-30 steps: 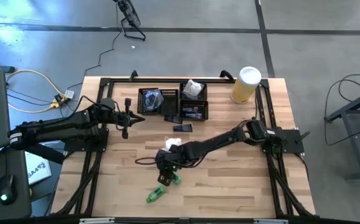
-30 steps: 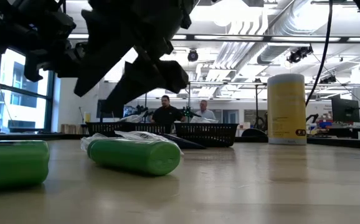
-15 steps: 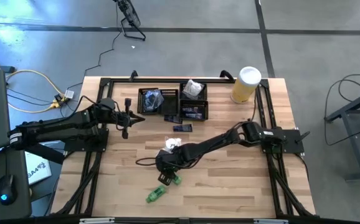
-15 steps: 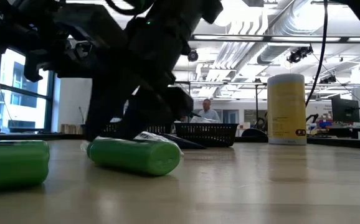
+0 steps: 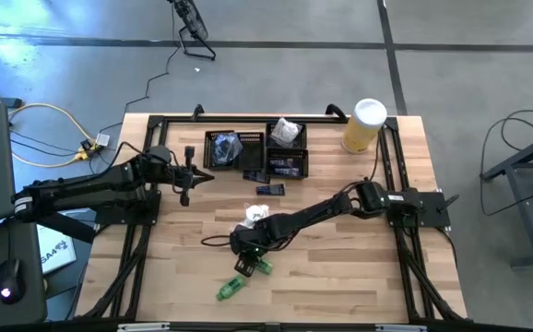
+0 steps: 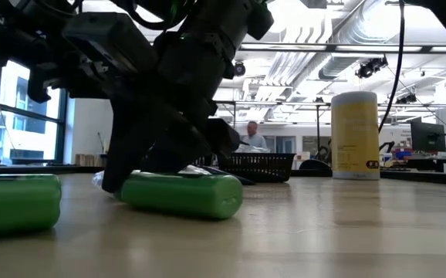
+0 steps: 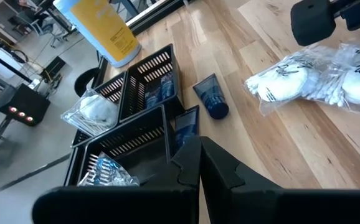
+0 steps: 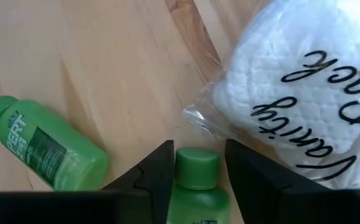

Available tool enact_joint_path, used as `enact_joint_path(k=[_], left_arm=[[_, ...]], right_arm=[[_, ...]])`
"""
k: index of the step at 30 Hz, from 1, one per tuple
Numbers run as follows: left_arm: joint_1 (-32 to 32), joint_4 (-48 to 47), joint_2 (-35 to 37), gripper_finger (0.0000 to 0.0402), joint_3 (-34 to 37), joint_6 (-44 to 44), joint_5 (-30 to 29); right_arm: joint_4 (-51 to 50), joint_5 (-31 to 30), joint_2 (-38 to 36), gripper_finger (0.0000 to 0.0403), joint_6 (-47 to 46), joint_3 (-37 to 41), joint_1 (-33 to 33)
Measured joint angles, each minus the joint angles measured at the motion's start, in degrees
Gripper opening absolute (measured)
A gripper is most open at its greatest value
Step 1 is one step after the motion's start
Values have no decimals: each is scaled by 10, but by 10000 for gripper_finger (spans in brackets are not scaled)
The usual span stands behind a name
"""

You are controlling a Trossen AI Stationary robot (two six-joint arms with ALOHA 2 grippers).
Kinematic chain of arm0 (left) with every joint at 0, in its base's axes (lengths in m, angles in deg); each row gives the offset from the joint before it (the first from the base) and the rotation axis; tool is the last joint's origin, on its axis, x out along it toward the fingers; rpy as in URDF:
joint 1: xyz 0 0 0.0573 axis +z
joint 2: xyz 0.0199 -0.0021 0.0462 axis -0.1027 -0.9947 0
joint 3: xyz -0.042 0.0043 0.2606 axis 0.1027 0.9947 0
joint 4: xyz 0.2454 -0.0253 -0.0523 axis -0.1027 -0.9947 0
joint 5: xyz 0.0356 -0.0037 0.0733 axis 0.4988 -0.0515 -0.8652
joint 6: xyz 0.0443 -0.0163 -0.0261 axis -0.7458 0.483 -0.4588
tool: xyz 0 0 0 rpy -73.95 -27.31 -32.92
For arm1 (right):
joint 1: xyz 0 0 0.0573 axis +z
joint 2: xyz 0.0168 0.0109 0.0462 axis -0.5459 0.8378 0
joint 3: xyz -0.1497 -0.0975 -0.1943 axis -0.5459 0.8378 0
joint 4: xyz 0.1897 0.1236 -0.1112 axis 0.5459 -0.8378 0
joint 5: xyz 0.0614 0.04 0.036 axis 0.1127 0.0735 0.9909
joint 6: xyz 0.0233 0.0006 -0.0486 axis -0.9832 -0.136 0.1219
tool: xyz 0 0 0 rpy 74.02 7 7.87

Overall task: Pick & Place Travel size toiletries
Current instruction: Put the top green shampoo bottle into the right black bin

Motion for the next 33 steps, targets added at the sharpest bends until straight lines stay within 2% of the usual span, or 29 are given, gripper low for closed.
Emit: enact_joint_path(k=[9,33], left_arm=[[0,0,0,1,0,0,0],[0,-4,0,1,0,0,0]], right_arm=[[-7,3,0,97,1,0,0],[-44,2,-30,95,21,1,0]])
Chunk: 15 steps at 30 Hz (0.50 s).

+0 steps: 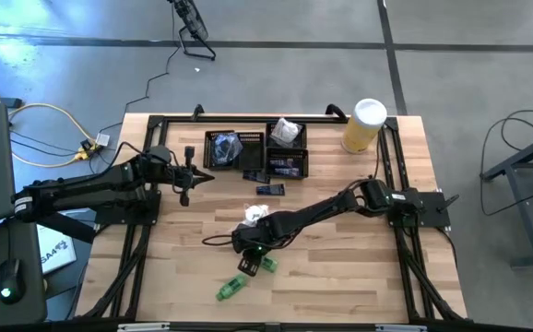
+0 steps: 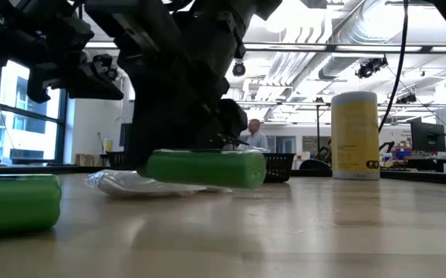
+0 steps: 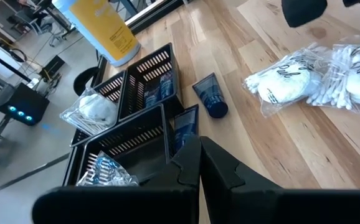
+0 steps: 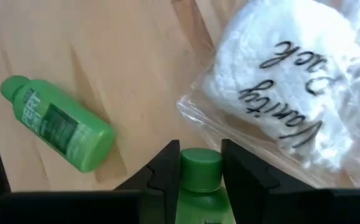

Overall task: Pick & Place Travel size toiletries
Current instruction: Put the top green shampoo bottle into the right black bin

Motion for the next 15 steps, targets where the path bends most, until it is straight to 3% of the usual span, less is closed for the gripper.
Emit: enact_joint_path(k=[10,15], left_arm=[[0,-5,0,1,0,0,0],[0,-4,0,1,0,2,0]], right_arm=[[-21,-4,-23,95,15,0,-2],[-37,-46,-42,95,40,0,-12]])
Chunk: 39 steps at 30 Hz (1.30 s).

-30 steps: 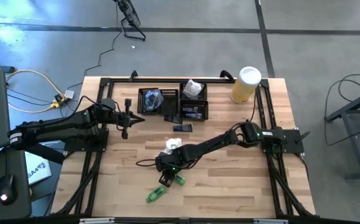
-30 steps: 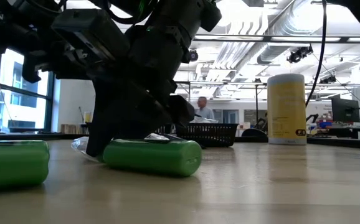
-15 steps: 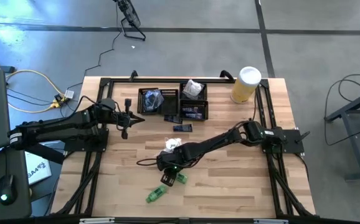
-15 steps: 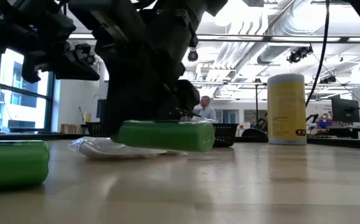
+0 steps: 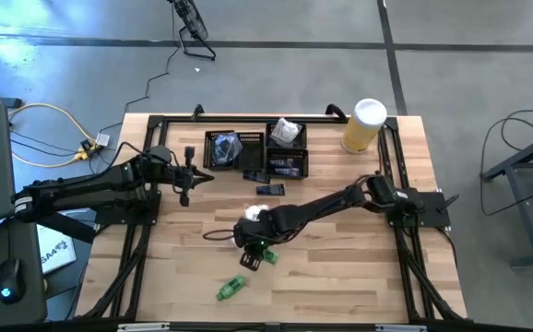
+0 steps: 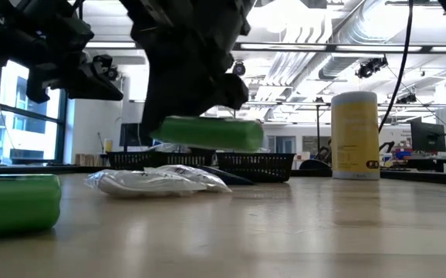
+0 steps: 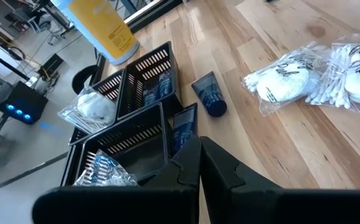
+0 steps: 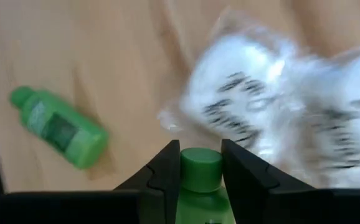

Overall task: Pick & Place Travel size toiletries
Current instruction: Put the top green shampoo bottle into the right black bin

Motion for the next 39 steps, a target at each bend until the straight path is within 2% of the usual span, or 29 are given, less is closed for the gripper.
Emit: enact_joint_path(k=[19,39], left_arm=[[0,7,0,1,0,-12,0],[0,8,0,1,0,-13,0]], right_arm=[[8,-46,-63,95,124,-1,-123],[188,-47,-60,94,213,-1,-270]])
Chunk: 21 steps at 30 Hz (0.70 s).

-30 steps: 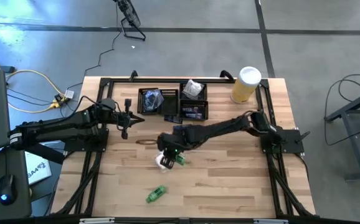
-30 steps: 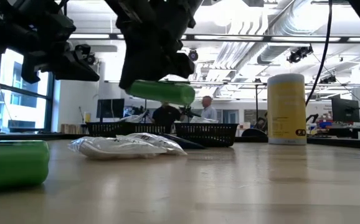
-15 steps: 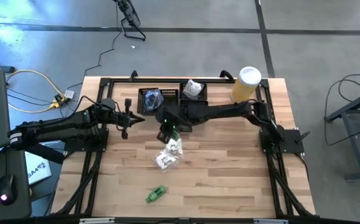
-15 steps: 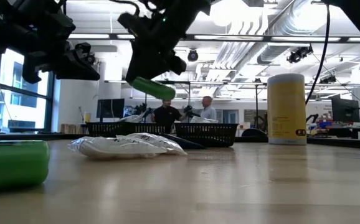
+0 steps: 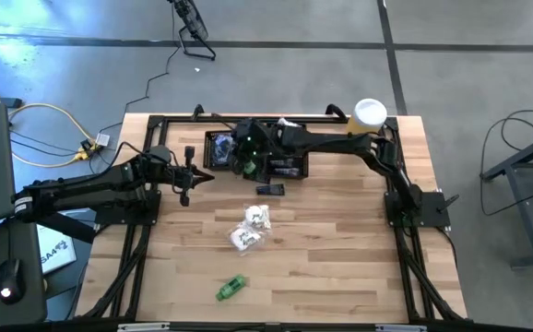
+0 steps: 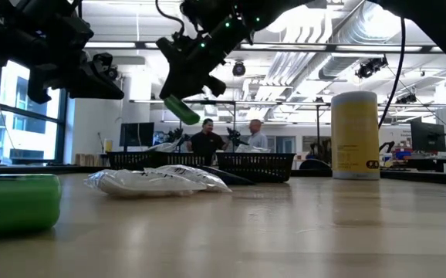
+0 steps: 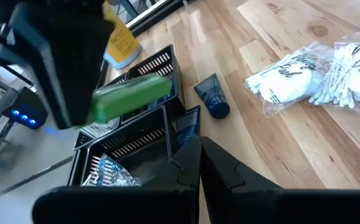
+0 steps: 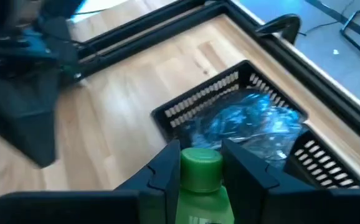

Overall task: Pick & Place Travel size toiletries
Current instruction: Put the top green shampoo bottle into the right black bin

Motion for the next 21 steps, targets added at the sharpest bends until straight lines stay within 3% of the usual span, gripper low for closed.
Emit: enact_joint_path(k=[21], left_arm=[[0,1,0,1,0,-16,0]], right_arm=[[50,0,64,92,12,0,-66]])
